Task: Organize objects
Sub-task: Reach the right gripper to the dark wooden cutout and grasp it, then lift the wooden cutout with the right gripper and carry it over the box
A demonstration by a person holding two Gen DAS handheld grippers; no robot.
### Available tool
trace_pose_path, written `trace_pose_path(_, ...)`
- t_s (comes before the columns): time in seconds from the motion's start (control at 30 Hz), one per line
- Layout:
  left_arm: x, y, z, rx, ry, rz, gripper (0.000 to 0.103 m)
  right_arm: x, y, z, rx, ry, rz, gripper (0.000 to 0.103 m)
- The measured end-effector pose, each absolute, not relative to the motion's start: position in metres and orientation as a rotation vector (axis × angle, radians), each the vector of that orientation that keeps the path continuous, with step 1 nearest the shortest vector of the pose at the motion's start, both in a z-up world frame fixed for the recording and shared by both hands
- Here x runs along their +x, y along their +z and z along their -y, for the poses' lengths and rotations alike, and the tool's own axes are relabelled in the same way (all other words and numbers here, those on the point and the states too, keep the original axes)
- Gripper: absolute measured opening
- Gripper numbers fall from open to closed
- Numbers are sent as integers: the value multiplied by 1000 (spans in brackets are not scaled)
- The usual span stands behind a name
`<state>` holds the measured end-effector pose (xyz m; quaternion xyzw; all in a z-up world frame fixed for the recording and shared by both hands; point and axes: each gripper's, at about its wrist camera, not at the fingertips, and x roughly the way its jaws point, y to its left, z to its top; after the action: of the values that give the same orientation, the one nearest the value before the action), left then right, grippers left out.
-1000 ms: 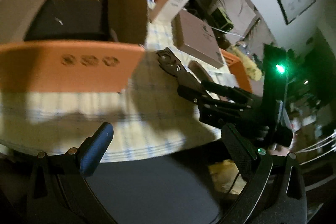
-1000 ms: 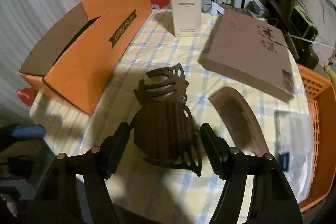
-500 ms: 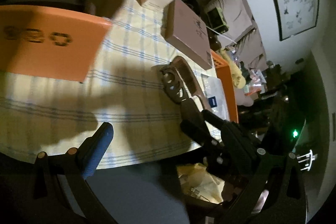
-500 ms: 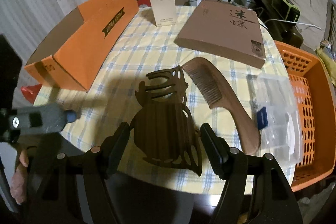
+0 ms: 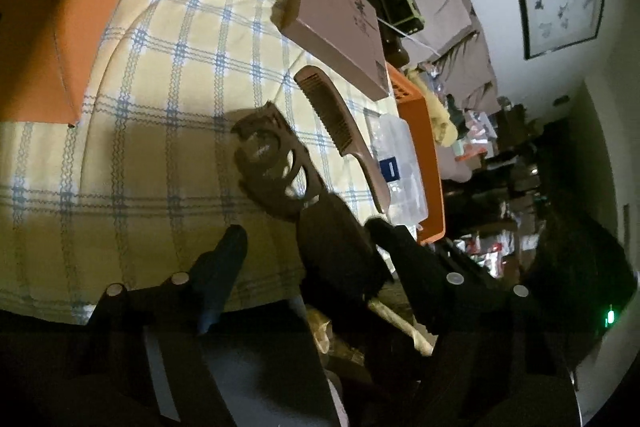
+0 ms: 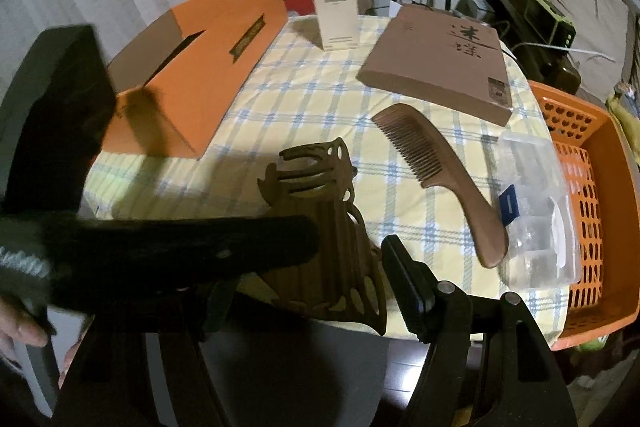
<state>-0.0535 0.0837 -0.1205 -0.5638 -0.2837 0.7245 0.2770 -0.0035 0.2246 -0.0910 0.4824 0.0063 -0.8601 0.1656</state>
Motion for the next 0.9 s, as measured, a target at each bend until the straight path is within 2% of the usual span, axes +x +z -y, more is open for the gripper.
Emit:
trace_pose_path(0.13,-59,-127,-77,-1515,1929,834,69,6,-87,-218,1358,-2429,-44,71)
trace_pose_path(0.23,-59,-126,-74,-1505,1963,825,50,11,-85,-214,1356,-2418,-66,71)
trace_pose_path(0.3,-59,-124,-74,-1498,1977,817,42,14,-83,-213,1359,-2424,-85,71)
trace_pose_path(0.47,-55,-115,-74,-1471,1977,805,37,19,-76,-218,1344,-2436,-79,71)
trace_pose_path(0.9,-60,-44,-60,-1307,2019,775,37,20,-22,-207,1193,-2499,-130,71)
